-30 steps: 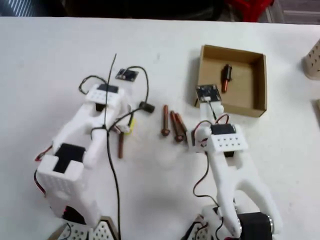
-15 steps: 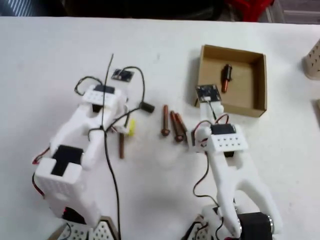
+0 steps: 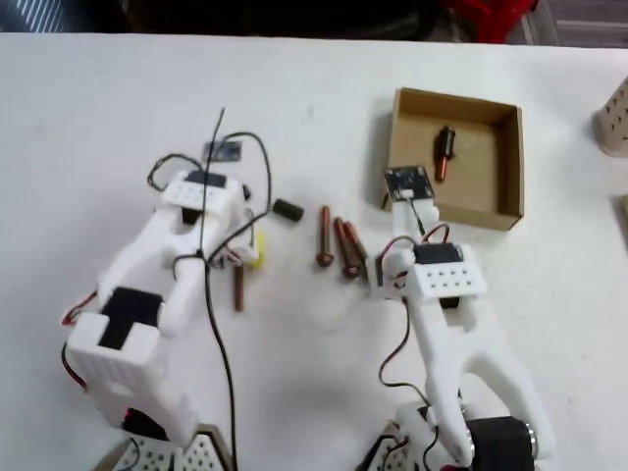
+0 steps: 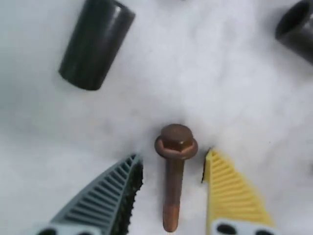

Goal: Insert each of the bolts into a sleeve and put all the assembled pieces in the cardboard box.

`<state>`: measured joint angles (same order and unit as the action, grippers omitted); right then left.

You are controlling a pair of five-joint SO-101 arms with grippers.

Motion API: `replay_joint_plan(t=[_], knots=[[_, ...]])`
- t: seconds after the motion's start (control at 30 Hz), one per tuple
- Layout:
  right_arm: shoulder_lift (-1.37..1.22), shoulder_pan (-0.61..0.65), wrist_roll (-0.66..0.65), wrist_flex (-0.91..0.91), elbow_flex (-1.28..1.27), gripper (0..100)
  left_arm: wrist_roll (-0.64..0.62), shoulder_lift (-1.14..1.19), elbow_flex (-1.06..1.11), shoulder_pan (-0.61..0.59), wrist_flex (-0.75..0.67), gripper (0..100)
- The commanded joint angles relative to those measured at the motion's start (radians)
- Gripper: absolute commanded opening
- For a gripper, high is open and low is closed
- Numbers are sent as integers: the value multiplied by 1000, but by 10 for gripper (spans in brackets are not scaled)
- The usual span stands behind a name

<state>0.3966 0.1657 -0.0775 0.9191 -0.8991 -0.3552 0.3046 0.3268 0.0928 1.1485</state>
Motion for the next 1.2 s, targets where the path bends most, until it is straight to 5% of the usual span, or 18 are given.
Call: replay_joint_plan(t=[0.0, 0.07, 0.5, 0.9, 1.17], knots=[[2, -12, -15, -18, 32, 21, -48, -16, -15, 18, -29, 111], [2, -12, -15, -18, 32, 21, -51, -15, -21, 19, -31, 5], [2, 2, -51, -12, 28, 20, 74, -65, -75, 19, -71, 20], [125, 226, -133, -15, -101, 19, 127, -427, 256, 19, -353, 20], [338, 390, -126, -298, -296, 19, 150, -449, 321, -42, -460, 20]])
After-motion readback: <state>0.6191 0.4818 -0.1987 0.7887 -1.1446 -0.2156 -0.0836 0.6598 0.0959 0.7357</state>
